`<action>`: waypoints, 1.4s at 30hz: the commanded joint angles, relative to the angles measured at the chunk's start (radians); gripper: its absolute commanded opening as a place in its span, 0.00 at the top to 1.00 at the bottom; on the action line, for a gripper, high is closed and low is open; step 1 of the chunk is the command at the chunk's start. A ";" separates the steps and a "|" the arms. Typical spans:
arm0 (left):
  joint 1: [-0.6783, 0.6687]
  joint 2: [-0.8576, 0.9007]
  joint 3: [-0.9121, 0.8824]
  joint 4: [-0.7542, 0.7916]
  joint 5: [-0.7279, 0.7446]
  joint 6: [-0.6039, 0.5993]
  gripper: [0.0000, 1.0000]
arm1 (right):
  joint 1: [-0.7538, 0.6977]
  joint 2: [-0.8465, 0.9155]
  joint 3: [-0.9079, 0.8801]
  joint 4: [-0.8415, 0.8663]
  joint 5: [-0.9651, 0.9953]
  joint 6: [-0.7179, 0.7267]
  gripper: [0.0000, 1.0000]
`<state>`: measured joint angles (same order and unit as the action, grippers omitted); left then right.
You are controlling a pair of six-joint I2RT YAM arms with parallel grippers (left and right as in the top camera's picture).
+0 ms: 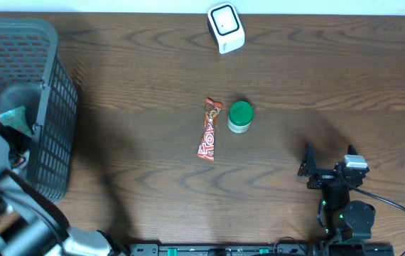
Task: Scan the item barcode
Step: 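Carry the tissue pack out and lay it left of the chocolate bar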
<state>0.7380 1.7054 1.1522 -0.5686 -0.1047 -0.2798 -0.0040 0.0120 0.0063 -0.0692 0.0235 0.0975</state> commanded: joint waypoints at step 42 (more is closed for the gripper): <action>-1.050 -0.167 0.013 -0.006 0.338 -0.190 0.43 | 0.010 -0.005 -0.001 -0.003 0.008 -0.009 0.01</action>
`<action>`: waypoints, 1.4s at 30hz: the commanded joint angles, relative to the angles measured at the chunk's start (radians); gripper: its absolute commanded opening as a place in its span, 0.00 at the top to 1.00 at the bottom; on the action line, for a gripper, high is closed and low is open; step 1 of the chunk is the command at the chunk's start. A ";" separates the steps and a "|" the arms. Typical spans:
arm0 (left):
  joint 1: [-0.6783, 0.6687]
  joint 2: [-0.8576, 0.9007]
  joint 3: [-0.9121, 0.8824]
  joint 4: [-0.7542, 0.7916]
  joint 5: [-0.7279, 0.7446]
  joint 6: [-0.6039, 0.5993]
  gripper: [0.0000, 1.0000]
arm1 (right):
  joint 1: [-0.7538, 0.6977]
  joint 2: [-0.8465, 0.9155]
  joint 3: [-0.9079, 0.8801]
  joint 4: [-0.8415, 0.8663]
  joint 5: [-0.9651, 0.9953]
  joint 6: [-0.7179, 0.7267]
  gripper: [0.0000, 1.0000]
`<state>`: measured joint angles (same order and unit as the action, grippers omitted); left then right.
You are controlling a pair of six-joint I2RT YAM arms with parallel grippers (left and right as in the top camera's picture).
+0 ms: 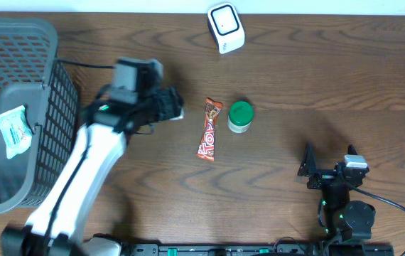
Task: Scan the item barcode
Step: 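Carry the tissue pack out and lay it left of the chocolate bar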
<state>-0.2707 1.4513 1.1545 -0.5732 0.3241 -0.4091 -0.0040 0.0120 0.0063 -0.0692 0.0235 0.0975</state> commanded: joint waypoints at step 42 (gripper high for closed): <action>0.463 -0.366 0.220 -0.215 -0.535 0.173 0.02 | 0.010 -0.005 -0.001 -0.003 0.008 -0.009 0.01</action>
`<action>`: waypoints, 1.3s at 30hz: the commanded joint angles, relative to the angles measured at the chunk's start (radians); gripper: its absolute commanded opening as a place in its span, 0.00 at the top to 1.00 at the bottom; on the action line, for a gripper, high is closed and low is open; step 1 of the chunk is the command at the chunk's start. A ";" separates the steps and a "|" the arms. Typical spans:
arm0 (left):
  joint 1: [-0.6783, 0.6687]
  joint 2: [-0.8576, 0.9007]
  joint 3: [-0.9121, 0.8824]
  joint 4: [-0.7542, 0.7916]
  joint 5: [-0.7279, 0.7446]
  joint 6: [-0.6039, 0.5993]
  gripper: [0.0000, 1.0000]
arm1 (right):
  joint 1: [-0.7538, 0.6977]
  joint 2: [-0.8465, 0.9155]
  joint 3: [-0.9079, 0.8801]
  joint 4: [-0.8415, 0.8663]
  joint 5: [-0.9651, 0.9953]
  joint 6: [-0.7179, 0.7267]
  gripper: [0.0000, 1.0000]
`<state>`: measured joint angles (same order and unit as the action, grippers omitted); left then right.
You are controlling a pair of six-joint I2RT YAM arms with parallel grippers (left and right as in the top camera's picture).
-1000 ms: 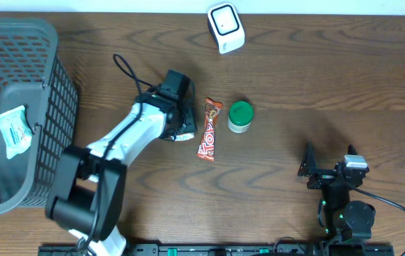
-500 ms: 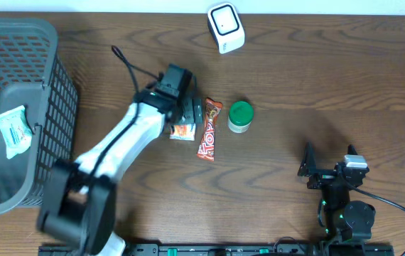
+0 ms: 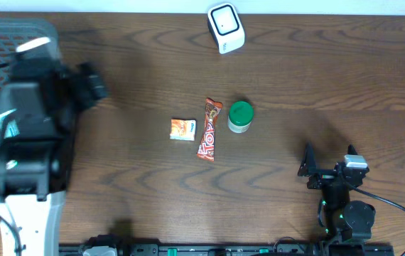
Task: Scan the item barcode
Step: 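Carry the tissue pack out and lay it left of the chocolate bar, then open the left gripper and move it back into the basket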
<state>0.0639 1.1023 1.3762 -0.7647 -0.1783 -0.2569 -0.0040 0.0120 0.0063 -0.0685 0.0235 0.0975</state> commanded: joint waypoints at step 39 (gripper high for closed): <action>0.523 0.677 -0.013 0.022 -0.034 0.187 0.02 | 0.010 -0.005 -0.001 -0.003 0.008 -0.009 0.01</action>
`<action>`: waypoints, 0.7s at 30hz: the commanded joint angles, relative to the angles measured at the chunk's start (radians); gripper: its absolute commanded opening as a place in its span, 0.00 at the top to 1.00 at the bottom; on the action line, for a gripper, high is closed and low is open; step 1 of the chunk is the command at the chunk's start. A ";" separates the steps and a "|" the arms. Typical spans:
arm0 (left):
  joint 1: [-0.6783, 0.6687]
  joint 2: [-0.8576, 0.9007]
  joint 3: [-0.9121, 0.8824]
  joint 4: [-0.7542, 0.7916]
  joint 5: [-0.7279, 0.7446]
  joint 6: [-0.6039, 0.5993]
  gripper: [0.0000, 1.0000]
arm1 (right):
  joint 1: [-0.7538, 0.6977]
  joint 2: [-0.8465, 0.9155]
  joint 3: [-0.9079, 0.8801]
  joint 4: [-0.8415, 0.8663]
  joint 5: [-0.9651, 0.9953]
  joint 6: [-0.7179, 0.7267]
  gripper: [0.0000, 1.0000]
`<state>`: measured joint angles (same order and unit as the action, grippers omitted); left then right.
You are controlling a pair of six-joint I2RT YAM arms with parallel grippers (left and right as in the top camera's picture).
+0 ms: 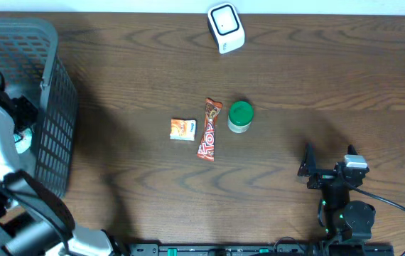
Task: Scan the item barcode
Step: 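Open the left gripper and move it back into the basket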
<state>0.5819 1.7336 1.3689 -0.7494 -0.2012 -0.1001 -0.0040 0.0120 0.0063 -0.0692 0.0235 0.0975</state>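
The white barcode scanner (225,27) stands at the table's far edge. Mid-table lie a small orange packet (182,129), a red snack bar (208,129) and a green-lidded jar (240,116). My left arm reaches down into the grey basket (52,78), and its dark gripper (23,117) sits just over a pale teal packet (22,142); its jaws are not discernible. My right gripper (306,165) rests low at the front right, far from the items, and the gap between its fingers is unclear.
The tall mesh basket fills the left edge of the table. The right arm's base and cable (394,206) sit at the front right corner. Bare wood lies between the scanner and the three items.
My left arm was raised over the basket's near wall and now reaches down inside the basket. The orange packet, bar and jar have not moved. The right arm is still.
At first my left arm was in the basket and only the bar and jar lay on the table. Then its gripper was over the table just left of the bar. Then the orange packet lay there and the arm was back at the basket, now inside it.
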 commanded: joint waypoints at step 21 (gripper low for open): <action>0.007 0.264 -0.006 0.068 -0.053 0.059 0.02 | 0.010 -0.005 -0.001 -0.003 0.008 -0.009 0.01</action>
<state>0.5819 1.9583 1.3685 -0.6842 -0.2352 -0.0509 -0.0040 0.0120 0.0063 -0.0689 0.0235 0.0971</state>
